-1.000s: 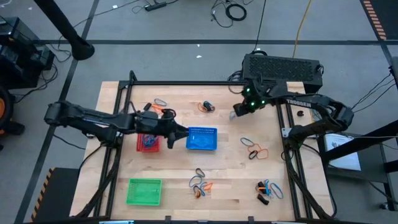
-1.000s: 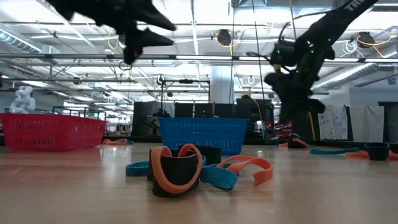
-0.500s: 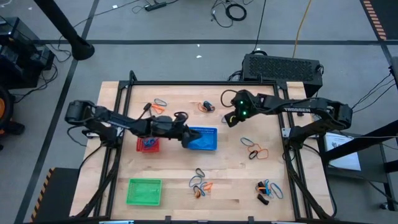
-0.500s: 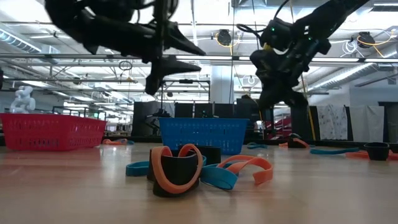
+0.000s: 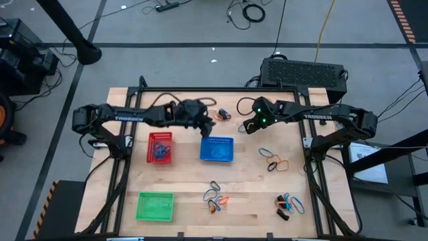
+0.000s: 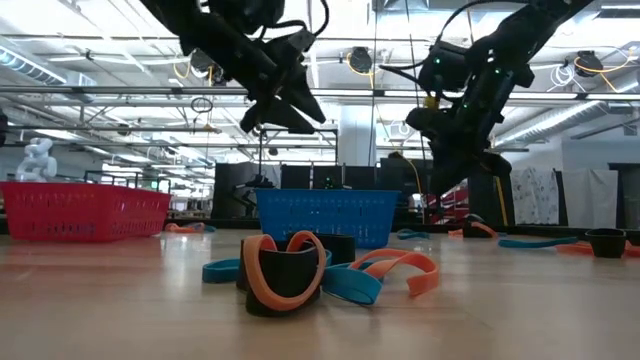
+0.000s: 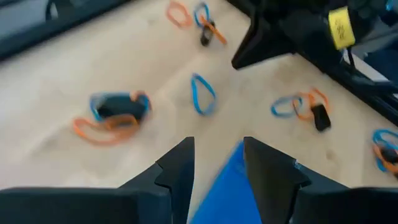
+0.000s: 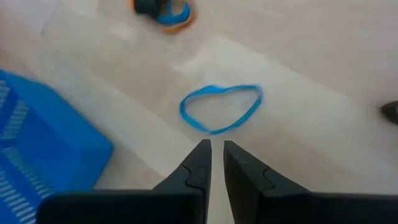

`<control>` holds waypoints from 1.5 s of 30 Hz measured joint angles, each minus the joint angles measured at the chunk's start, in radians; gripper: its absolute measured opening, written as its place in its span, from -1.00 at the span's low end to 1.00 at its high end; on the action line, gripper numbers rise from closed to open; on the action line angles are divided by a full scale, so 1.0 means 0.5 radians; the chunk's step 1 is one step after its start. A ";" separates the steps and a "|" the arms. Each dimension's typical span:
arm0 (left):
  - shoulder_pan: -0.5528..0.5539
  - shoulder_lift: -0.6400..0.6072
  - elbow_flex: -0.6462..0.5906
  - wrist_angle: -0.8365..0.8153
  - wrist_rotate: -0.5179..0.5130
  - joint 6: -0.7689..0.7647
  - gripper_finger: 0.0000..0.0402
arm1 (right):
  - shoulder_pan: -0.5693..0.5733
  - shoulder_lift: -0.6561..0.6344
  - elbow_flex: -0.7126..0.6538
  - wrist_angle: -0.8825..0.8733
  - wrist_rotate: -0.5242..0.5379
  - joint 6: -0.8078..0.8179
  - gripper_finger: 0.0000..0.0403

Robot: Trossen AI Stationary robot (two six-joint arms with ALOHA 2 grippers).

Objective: Sort rubber bands into baskets

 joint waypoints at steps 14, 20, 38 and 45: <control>0.093 0.998 0.967 -0.367 0.200 0.408 -0.29 | -0.138 -0.504 -0.001 -0.230 0.002 -0.090 -0.78; 0.079 1.409 1.380 -0.418 0.172 0.440 -0.29 | -0.137 -0.731 -0.001 -0.489 0.020 -0.139 -0.78; 0.064 1.750 1.617 -0.493 0.100 0.456 -0.29 | -0.134 -1.029 -0.001 -0.632 0.045 -0.173 -0.78; 0.064 1.748 1.616 -0.507 0.039 0.459 -0.73 | -0.134 -1.025 -0.001 -0.630 0.046 -0.203 -0.78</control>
